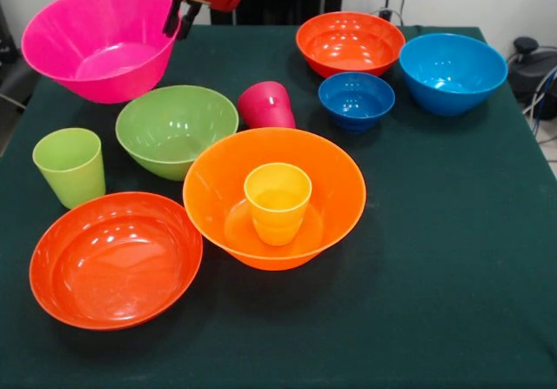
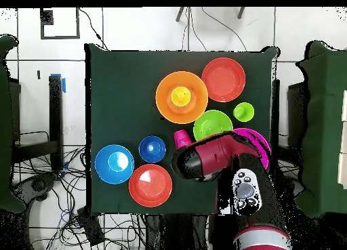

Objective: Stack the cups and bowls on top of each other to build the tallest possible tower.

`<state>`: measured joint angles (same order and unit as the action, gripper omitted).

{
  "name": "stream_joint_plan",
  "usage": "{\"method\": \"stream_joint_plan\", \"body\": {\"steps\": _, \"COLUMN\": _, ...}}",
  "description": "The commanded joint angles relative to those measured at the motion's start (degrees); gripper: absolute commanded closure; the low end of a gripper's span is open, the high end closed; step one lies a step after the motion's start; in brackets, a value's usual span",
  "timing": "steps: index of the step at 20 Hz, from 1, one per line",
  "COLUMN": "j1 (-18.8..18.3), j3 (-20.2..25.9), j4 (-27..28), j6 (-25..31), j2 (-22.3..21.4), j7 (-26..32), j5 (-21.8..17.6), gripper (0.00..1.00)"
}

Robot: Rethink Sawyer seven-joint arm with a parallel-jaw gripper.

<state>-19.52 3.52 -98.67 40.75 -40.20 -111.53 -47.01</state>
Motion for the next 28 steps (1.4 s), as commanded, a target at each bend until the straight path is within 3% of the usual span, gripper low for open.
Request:
{"method": "stream_joint_plan", "body": {"steps": 1, "j1": 2.86, "j3": 1.30, "j4": 1.10, "j6": 5.58, "j2": -2.13, "j7": 1.06, "j5": 2.11, "gripper": 1.00}}
{"method": "stream_joint_plan", "body": {"steps": 16, "j1": 6.57, "j3": -0.86, "j4": 0.96, "j6": 8.37, "j2": -4.62, "j7": 0.47, "j5": 3.89, "gripper": 1.00}}
{"method": "stream_joint_plan", "body": {"steps": 22, "j1": 9.24, "j3": -1.51, "j4": 3.39, "j6": 12.93, "j2": -6.77, "j7": 1.75, "j5": 4.89, "gripper": 1.00}}
{"method": "stream_joint_plan", "body": {"steps": 28, "j1": 10.04, "j3": -1.17, "j4": 3.86, "j6": 8.50, "j2": -8.08, "j7": -3.59, "j5": 7.13, "gripper": 1.00}}
